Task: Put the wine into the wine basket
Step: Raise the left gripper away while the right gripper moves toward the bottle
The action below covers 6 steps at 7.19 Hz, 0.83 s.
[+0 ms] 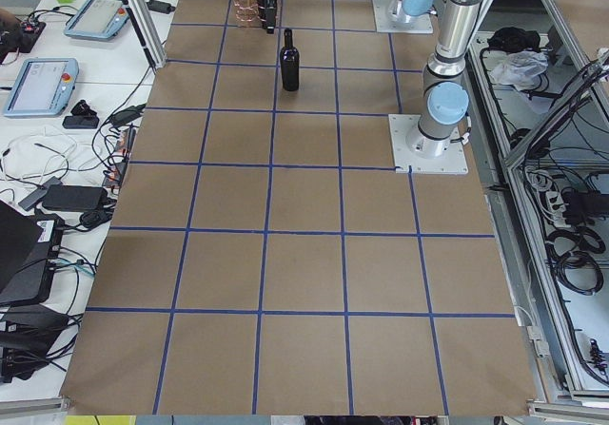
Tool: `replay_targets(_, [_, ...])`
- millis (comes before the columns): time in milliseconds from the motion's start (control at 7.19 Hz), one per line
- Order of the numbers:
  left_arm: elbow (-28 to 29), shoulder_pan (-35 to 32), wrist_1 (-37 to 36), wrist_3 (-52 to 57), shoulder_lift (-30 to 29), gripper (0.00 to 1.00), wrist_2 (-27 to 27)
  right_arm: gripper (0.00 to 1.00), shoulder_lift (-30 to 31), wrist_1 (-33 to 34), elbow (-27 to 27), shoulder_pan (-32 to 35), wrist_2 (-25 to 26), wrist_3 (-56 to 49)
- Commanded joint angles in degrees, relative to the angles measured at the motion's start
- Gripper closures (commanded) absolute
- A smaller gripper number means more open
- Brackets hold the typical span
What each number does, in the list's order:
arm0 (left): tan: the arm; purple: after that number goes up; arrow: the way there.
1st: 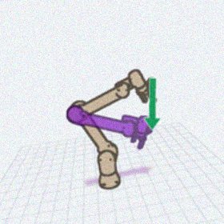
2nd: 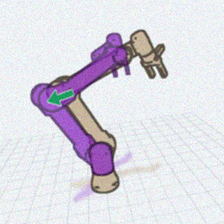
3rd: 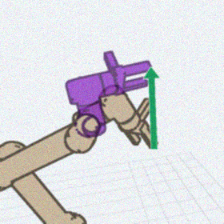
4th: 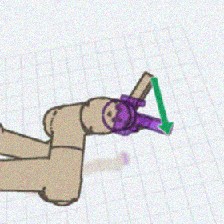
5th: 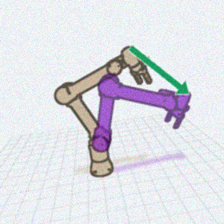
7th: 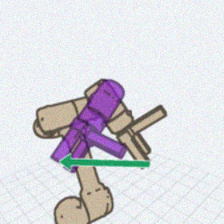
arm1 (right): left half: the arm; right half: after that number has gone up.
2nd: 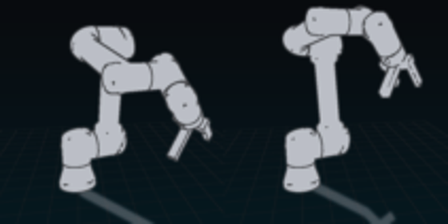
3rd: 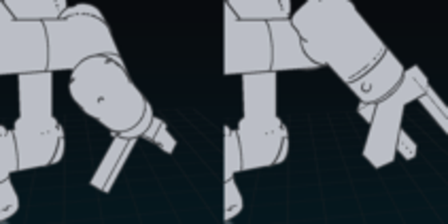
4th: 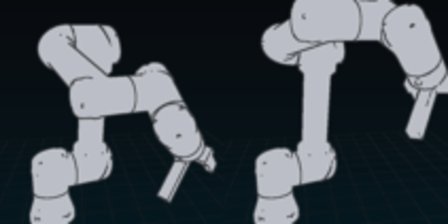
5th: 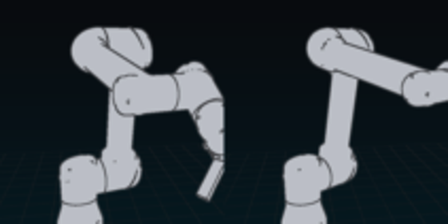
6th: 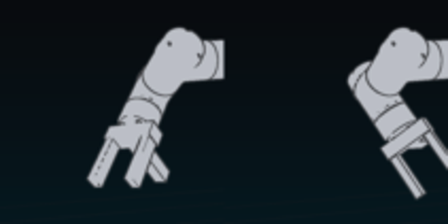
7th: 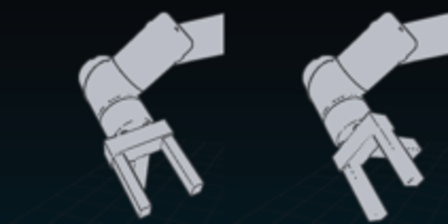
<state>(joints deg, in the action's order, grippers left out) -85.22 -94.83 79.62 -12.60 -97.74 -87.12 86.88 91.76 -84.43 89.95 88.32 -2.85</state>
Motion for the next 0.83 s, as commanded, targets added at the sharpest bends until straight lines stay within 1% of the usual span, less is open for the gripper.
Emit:
replay_targets(0, [0.75,5.86,0.45,2.04,1.14,0.0,0.29,0.0,-0.92,0.61,0.84,2.4,-0.34,2.92])
replay_targets(139, [0.75,9.1,2.62,3.19,1.41,0.0,0.37,0.0,-1.79,0.7,1.98,5.73,-0.34,8.94])
replay_targets(278, [0.93,13.05,2.91,10.16,2.89,0.0,0.2,0.0,-3.46,0.87,3.47,10.63,-0.26,15.96])
replay_targets(417, [1.02,16.31,3.26,12.05,3.69,0.0,0.2,0.0,-5.3,1.31,5.23,14.25,-0.26,21.77])
replay_targets(556, [1.11,18.77,5.09,12.42,4.57,0.0,0.02,0.0,-7.32,1.75,6.98,17.42,-0.26,26.36])
replay_targets(695, [1.63,19.93,6.15,15.04,5.88,0.0,0.02,0.0,-8.38,3.41,7.44,20.06,0.09,28.84])
